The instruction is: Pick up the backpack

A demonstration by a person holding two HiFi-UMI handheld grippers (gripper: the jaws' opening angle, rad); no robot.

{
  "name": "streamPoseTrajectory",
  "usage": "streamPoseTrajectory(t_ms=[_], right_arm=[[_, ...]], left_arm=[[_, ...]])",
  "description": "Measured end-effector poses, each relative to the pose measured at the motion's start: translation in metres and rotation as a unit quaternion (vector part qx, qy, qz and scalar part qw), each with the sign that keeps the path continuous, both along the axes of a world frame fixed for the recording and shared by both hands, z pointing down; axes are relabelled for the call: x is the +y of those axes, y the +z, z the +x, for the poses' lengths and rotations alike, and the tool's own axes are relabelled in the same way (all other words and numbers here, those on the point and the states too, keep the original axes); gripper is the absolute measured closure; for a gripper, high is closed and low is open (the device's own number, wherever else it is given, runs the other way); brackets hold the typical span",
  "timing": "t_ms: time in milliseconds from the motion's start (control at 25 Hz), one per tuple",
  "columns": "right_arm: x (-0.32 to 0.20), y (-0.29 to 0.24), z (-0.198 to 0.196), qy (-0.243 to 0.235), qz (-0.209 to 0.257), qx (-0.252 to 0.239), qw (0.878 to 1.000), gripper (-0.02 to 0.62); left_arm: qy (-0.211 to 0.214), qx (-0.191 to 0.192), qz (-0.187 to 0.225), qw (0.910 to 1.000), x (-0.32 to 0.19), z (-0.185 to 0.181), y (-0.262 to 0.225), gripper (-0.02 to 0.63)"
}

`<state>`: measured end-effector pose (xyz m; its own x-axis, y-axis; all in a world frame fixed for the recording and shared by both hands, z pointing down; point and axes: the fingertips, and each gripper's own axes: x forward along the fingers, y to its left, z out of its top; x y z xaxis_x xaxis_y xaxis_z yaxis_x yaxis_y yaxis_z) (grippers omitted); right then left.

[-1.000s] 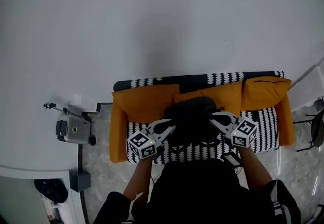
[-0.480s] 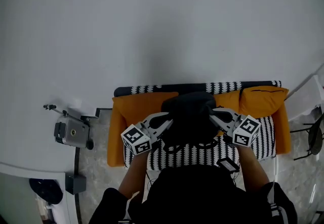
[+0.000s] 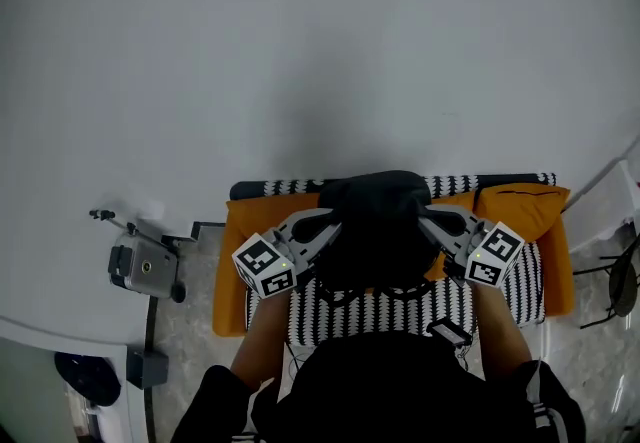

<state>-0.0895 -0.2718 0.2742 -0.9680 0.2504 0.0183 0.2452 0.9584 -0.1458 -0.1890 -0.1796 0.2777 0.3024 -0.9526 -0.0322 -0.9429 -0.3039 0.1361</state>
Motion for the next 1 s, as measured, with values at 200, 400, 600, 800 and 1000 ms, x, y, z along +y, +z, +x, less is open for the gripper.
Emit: streamPoseTrajectory(t_ms=[200,400,600,800,1000], right_arm=[[-0.002,-0.023,-0.001,0.000,0.019,-0.017,1.000,0.565],[-0.006,-0.043,-0.002,0.005,0.035,-0.034,0.999,0.565],[-0.014,-0.062,-0.003,0.008,0.053,-0.049,0.997,0.565],[-0.021,-0.079,-0.003,0.009,0.075,-0.055,0.996,0.565],[-0.024,-0.096,-0.008,0.005,0.093,-0.063,0.994,0.565]], left_arm=[[0.001,-0.010,0.010,0.9999,-0.005,-0.002,-0.019,0.571],[0.009,-0.020,0.021,0.9995,-0.010,-0.002,-0.039,0.571],[0.021,-0.024,0.028,0.9991,-0.018,-0.003,-0.055,0.571],[0.027,-0.022,0.038,0.9987,-0.027,-0.004,-0.071,0.571],[0.031,-0.025,0.049,0.9980,-0.031,-0.008,-0.086,0.571]])
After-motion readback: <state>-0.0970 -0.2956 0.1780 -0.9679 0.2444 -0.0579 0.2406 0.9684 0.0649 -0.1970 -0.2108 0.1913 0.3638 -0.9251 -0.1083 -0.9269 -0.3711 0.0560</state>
